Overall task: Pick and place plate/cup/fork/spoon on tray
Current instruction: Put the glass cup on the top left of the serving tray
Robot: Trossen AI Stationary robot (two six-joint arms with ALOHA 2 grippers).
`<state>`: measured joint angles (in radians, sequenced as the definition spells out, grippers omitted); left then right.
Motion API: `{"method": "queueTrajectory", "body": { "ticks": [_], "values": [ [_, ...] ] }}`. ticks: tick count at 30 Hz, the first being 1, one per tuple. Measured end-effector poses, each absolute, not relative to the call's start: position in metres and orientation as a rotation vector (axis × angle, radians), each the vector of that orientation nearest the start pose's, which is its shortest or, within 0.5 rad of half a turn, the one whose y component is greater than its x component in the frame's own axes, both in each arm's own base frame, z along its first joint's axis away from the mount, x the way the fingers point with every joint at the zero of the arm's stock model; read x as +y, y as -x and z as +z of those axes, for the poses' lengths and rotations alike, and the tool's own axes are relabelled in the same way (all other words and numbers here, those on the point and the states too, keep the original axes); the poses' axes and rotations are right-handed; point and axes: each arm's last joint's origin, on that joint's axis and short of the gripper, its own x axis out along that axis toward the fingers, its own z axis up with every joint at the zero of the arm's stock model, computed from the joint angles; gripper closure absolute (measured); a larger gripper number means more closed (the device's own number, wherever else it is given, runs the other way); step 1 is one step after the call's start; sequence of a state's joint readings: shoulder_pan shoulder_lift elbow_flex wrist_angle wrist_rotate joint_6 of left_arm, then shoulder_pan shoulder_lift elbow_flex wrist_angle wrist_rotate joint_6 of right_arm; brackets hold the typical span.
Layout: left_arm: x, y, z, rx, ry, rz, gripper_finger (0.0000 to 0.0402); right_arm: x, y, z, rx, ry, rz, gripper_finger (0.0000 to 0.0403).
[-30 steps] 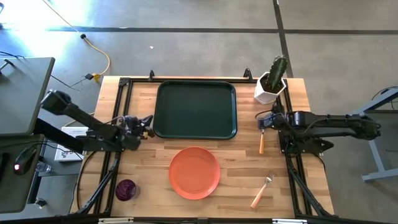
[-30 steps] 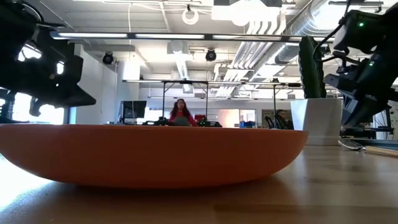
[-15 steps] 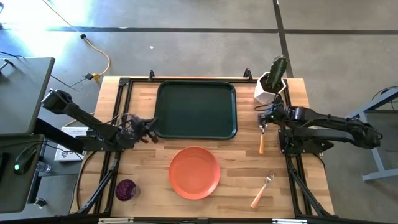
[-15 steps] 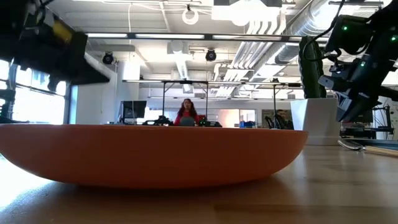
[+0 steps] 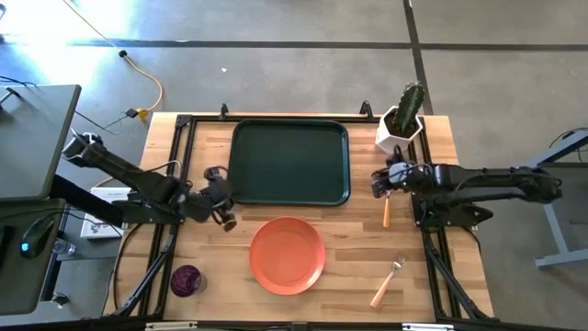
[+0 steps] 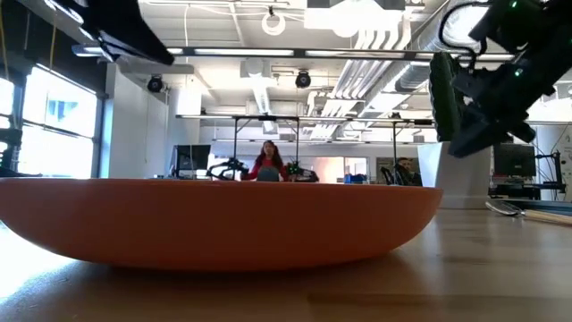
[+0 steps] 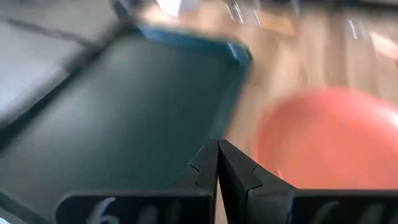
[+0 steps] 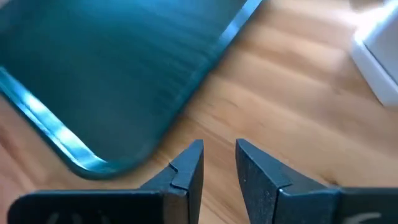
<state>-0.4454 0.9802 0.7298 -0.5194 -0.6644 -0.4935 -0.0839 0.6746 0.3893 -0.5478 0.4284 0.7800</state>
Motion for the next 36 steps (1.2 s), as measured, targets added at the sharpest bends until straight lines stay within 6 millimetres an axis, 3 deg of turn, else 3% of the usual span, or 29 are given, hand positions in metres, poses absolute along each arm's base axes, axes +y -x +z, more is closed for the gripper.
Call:
{"method": "queueTrajectory", "body": {
  "ticks": [7,12,15,21,32,36],
  "values": [
    [-0.078,-0.184,0.260,0.885,0.222,0.134,0.0389,-0.014,-0.139,0.195,0.461,-0.460,-0.765,0.0320],
    [-0.089,-0.187,0.248,1.072,0.477,0.067,0.0341,-0.009,-0.146,0.194,0.460,-0.444,-0.731,0.0320],
    [-0.093,-0.183,0.239,1.210,0.529,0.059,0.0304,-0.006,-0.151,0.192,0.467,-0.441,-0.711,0.0320],
    [-0.093,-0.175,0.225,1.373,0.464,0.175,0.0267,-0.001,-0.160,0.187,0.447,-0.481,-0.712,0.0320],
    [-0.104,-0.207,0.202,1.216,0.143,0.173,0.0263,0.001,-0.172,0.169,0.525,-0.480,-0.772,0.0320],
    [-0.103,-0.205,0.191,1.371,0.157,0.107,0.0263,0.001,-0.174,0.164,0.545,-0.467,-0.783,0.0320]
  ]
}}
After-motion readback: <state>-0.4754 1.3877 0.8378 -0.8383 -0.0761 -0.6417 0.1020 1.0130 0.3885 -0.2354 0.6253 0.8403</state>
